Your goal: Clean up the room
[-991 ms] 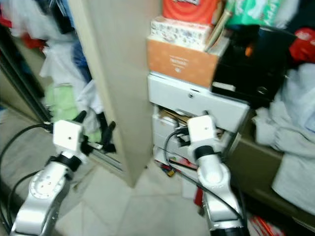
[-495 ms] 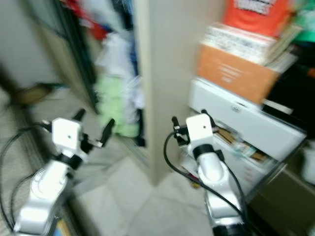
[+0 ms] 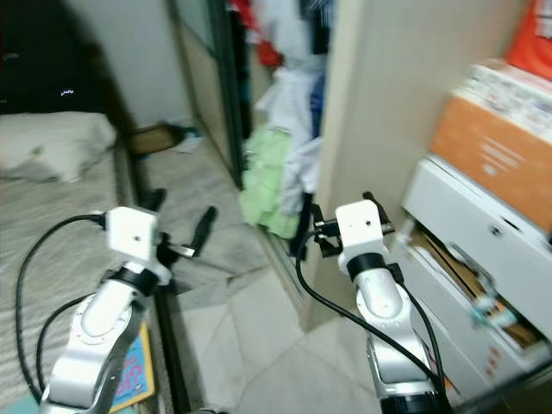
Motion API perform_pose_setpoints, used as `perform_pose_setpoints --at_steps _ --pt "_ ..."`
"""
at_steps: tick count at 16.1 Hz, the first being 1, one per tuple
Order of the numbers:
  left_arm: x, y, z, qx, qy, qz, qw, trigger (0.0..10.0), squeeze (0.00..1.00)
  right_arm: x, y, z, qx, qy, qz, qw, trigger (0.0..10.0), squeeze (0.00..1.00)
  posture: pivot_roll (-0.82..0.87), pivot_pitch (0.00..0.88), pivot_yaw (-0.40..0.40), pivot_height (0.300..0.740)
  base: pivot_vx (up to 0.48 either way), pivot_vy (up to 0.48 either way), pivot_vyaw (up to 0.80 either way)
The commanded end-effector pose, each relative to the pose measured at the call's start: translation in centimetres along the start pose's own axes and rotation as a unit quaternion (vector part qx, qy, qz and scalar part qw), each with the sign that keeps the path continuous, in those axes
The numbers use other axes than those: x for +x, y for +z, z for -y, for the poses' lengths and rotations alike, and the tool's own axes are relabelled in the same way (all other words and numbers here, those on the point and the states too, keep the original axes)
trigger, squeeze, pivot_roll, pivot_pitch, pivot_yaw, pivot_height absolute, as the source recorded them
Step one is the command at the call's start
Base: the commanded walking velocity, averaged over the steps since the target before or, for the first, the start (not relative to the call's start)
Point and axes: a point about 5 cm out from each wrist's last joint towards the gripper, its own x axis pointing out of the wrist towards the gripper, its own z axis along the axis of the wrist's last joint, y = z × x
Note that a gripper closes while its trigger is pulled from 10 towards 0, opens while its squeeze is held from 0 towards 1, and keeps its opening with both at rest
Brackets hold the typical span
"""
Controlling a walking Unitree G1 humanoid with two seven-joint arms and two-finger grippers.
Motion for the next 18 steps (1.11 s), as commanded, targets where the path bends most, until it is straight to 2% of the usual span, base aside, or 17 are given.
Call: perform_pose_setpoints --at_steps 1,14,18 --pt "0.09 -0.06 -0.69 0.008 0.006 -0.003 1.000 10.0 0.00 0.01 0.20 -0.12 0.003 -0.004 0.004 1.000 10.0 0.00 -0.03 0.016 -0.021 0.740 0.000 0.000 0.80" --pt "0.23 -0.29 -1.12 0.016 0.038 -0.005 0.999 10.0 0.00 0.38 0.34 -0.39 0.002 0.001 0.009 1.000 10.0 0.00 -0.03 0.013 -0.026 0.740 0.000 0.000 0.80" --pt "0.10 -0.26 -1.42 -0.005 0.040 -0.003 0.999 10.0 0.00 0.39 0.33 -0.45 0.006 0.006 0.011 1.000 10.0 0.00 -0.03 0.013 -0.027 0.740 0.000 0.000 0.11"
